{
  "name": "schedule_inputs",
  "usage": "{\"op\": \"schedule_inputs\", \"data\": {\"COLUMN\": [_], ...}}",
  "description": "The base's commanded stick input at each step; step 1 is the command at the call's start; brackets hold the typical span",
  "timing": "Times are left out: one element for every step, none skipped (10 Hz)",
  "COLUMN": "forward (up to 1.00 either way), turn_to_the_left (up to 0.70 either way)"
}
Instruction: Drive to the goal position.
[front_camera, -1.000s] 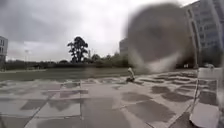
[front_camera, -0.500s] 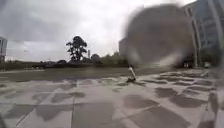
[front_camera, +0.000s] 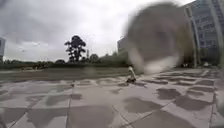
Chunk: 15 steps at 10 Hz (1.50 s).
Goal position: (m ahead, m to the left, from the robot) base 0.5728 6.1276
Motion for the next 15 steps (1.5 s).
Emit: {"op": "schedule_inputs", "data": {"forward": [0.0, 0.0, 0.0, 0.0, 0.0, 0.05, 0.34, 0.7, 0.7, 0.7, 0.7, 0.7, 0.7, 0.7, 0.06], "turn_to_the_left": [0.7, 0.7, 0.7, 0.7, 0.7, 0.35, 0.06, 0.0, 0.0, 0.0, 0.01, 0.03, 0.04, 0.08, 0.65]}}
